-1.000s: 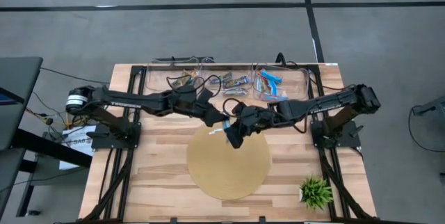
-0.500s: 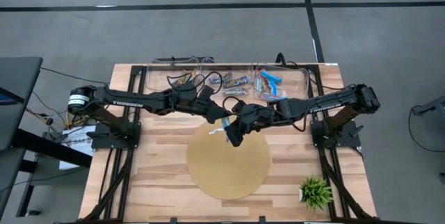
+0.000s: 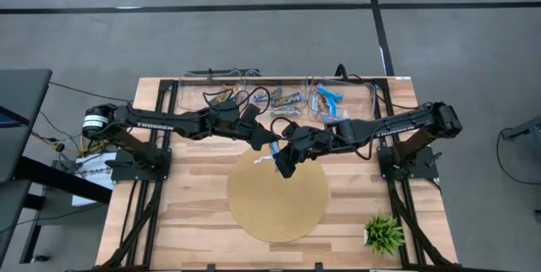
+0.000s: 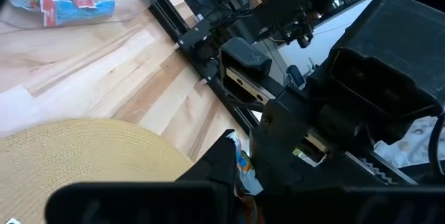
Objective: Pick and place Granola Bars by type
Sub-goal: Put the yellow granola bar into the top left transparent bin
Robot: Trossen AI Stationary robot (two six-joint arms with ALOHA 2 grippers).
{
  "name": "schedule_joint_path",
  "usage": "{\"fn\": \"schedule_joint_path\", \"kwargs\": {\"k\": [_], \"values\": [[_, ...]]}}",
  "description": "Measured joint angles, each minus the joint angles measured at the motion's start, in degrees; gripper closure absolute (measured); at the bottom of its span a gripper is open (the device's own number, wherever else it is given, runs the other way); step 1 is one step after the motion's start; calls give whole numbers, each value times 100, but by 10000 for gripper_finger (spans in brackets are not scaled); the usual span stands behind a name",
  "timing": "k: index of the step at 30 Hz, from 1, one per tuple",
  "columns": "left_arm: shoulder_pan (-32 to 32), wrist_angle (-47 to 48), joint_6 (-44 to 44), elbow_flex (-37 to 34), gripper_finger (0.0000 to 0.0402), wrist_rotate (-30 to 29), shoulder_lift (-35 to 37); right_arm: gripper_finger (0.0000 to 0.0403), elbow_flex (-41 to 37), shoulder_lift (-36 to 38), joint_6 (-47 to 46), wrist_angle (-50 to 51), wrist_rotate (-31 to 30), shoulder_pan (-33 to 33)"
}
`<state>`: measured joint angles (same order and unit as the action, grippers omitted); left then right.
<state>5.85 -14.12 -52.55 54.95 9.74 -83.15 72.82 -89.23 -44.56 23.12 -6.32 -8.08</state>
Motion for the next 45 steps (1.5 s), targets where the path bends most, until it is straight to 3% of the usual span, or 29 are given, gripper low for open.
{"fn": "schedule_joint_path", "kwargs": {"k": [4, 11, 20, 25, 35, 41, 45], "values": [[0, 233, 106, 3, 382, -154, 4, 356, 0, -2, -41, 112, -129, 56], [164, 1159, 407, 1, 382, -669, 4, 264, 0, -2, -238, 746, -117, 248], [947, 2291, 1279, -9, 382, -2344, 319, 181, 0, 6, -402, 1373, -105, 205], [1597, 2696, 1711, -7, 382, -3011, 853, 175, -4, 249, -33, 1384, -585, 108], [2690, 4079, 2211, -3, 382, -3225, 1347, 192, -2, 1052, 1451, 899, -2860, 185], [2946, 4093, 2646, -3, 382, -3759, 1344, 206, -2, 1241, 1960, 900, -3040, 383], [3092, 4042, 2957, -3, 368, -3688, 1344, 215, -2, 1246, 1975, 953, -2983, 468]]}}
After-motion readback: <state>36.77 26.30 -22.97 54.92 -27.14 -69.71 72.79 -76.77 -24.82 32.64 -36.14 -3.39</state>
